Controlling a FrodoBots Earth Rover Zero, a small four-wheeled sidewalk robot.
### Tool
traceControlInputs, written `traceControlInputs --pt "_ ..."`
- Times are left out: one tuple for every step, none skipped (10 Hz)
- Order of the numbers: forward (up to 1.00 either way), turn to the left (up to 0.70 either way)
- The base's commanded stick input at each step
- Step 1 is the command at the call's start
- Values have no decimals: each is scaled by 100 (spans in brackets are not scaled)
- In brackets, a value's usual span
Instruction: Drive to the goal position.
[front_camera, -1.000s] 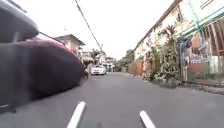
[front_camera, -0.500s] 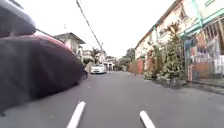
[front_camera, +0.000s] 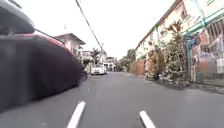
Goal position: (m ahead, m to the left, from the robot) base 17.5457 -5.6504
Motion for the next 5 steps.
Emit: traceControlInputs --pt "70 -9" --pt "70 -23" --pt "70 -21" --pt "70 -15" --pt "70 -8"
